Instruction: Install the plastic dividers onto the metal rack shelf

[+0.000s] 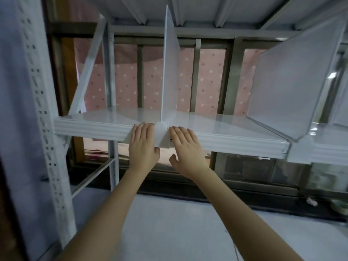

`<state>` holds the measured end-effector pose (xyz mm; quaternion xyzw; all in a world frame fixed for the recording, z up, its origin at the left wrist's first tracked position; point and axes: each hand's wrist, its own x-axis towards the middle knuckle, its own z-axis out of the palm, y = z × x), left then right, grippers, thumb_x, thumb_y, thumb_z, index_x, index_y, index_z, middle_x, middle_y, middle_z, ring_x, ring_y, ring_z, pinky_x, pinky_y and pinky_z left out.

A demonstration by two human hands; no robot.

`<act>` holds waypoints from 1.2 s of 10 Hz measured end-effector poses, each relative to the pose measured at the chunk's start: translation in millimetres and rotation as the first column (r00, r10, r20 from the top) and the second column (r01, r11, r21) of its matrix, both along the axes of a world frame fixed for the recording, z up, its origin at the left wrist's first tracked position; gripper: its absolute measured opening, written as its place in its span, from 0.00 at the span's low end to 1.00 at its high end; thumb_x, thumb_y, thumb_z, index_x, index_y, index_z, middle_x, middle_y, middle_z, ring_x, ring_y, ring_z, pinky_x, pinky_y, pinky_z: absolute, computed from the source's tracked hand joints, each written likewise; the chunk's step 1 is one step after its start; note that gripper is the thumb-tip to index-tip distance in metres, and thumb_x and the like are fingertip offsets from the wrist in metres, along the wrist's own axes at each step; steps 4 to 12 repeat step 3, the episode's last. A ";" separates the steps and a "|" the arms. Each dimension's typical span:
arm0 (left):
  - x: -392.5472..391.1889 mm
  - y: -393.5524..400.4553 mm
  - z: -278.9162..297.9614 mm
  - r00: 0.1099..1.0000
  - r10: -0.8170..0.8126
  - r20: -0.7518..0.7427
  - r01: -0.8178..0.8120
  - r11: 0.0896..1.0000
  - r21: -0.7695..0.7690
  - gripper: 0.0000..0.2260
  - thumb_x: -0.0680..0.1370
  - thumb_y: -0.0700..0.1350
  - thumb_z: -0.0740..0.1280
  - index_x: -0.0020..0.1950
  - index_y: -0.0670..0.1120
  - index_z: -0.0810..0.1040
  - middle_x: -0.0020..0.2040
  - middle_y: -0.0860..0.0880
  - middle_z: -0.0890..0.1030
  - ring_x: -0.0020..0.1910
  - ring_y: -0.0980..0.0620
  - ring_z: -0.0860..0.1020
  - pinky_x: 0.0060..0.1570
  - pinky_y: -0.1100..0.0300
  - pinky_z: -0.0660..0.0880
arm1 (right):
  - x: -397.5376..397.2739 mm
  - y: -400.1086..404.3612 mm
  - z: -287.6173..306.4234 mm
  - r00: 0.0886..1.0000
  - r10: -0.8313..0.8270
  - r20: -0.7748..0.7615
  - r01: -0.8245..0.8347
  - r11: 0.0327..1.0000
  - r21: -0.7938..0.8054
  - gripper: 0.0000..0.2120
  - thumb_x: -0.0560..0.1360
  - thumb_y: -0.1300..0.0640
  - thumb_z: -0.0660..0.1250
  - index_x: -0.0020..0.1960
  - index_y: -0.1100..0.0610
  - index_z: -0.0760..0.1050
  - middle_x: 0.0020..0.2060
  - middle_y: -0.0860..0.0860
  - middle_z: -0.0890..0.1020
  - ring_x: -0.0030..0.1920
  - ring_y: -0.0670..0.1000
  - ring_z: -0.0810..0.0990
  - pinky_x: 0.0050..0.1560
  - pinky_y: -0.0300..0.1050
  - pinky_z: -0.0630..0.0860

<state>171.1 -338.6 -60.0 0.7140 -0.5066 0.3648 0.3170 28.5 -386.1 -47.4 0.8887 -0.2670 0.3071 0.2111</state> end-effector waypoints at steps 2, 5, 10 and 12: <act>-22.5 36.9 20.9 0.988 0.151 0.013 -0.148 0.948 0.283 0.37 0.72 0.45 0.71 0.76 0.44 0.55 0.75 0.46 0.61 0.74 0.47 0.59 0.73 0.54 0.56 | -12.2 14.3 12.2 0.987 -0.078 -0.143 0.088 0.994 0.062 0.38 0.79 0.53 0.60 0.80 0.58 0.41 0.79 0.53 0.47 0.79 0.54 0.44 0.75 0.51 0.37; -50.4 53.1 26.4 0.970 0.241 0.017 -0.228 0.892 0.389 0.35 0.73 0.48 0.69 0.76 0.44 0.55 0.74 0.44 0.62 0.72 0.45 0.62 0.71 0.51 0.60 | -27.0 26.7 15.3 0.972 -0.140 -0.187 0.164 0.980 0.117 0.38 0.79 0.53 0.59 0.80 0.57 0.40 0.79 0.53 0.45 0.79 0.54 0.43 0.77 0.55 0.42; -50.4 53.1 26.4 0.970 0.241 0.017 -0.228 0.892 0.389 0.35 0.73 0.48 0.69 0.76 0.44 0.55 0.74 0.44 0.62 0.72 0.45 0.62 0.71 0.51 0.60 | -27.0 26.7 15.3 0.972 -0.140 -0.187 0.164 0.980 0.117 0.38 0.79 0.53 0.59 0.80 0.57 0.40 0.79 0.53 0.45 0.79 0.54 0.43 0.77 0.55 0.42; -50.4 53.1 26.4 0.970 0.241 0.017 -0.228 0.892 0.389 0.35 0.73 0.48 0.69 0.76 0.44 0.55 0.74 0.44 0.62 0.72 0.45 0.62 0.71 0.51 0.60 | -27.0 26.7 15.3 0.972 -0.140 -0.187 0.164 0.980 0.117 0.38 0.79 0.53 0.59 0.80 0.57 0.40 0.79 0.53 0.45 0.79 0.54 0.43 0.77 0.55 0.42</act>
